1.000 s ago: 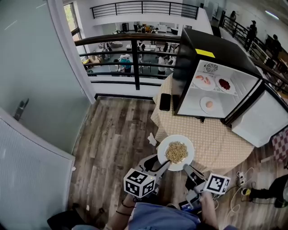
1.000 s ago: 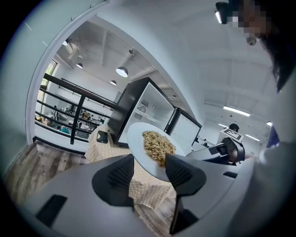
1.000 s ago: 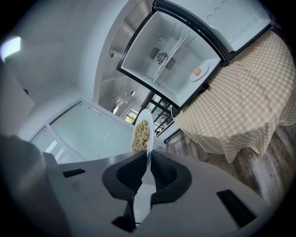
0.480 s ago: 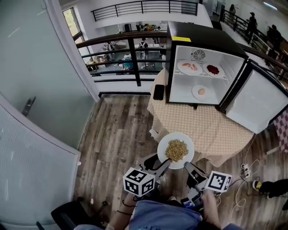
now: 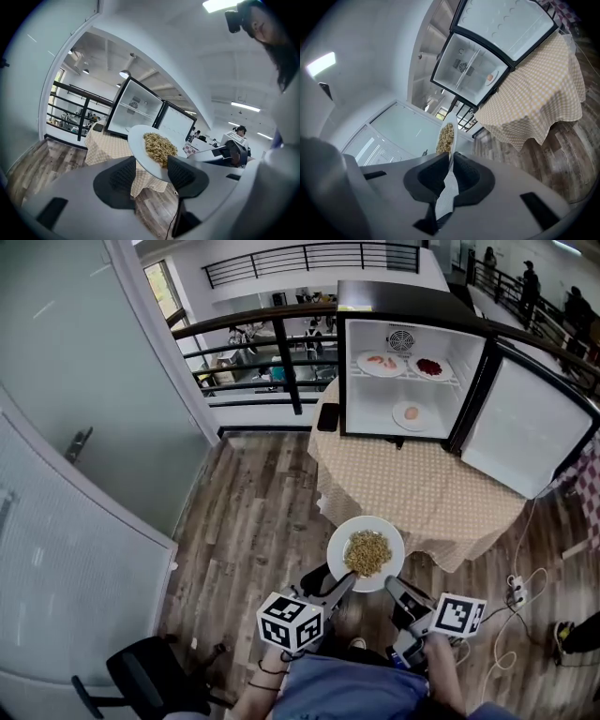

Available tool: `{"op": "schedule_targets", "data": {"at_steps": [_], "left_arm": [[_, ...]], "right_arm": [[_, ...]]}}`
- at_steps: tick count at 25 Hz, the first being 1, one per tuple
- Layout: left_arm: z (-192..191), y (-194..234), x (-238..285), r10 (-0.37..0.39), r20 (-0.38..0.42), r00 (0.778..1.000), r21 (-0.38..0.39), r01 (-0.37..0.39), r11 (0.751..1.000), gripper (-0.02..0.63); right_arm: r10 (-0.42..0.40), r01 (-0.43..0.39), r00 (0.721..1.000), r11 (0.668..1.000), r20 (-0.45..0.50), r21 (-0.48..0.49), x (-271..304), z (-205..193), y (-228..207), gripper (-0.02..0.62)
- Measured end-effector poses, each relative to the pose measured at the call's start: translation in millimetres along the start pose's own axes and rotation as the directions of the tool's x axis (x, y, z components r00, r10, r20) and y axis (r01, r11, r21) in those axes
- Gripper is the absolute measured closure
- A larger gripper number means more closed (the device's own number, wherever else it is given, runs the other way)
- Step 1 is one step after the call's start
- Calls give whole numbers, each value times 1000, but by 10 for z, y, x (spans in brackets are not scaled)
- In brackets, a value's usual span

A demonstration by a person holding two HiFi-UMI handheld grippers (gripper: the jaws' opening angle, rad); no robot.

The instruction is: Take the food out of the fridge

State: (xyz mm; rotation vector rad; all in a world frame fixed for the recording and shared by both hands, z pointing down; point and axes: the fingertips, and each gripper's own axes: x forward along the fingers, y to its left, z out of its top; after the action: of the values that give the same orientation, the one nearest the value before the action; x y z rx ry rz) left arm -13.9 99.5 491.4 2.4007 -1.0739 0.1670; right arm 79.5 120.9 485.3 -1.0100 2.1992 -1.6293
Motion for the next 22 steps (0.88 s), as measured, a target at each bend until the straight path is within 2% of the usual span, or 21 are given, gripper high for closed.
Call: {"op": "schedule_targets", "data": {"at_steps": [4, 9, 17, 22], "left_arm": [[-121, -149, -186, 37, 16, 999, -3, -37, 999, 388], [-309, -281, -399, 85, 21, 996, -11, -85, 996, 388], [-504, -283, -746, 180, 29, 983, -51, -178, 983, 388], [-550, -263, -830, 202, 28, 979, -69, -199, 978, 388]], "right_arm": [[3, -5, 999, 999, -34, -43, -162, -159, 15, 563], [5, -9, 997, 999, -78, -49, -307, -387, -7, 563], [13, -26, 985, 997, -170, -74, -297, -683, 24, 563], [18, -35, 981, 996, -193, -85, -272, -753, 32, 557]]}}
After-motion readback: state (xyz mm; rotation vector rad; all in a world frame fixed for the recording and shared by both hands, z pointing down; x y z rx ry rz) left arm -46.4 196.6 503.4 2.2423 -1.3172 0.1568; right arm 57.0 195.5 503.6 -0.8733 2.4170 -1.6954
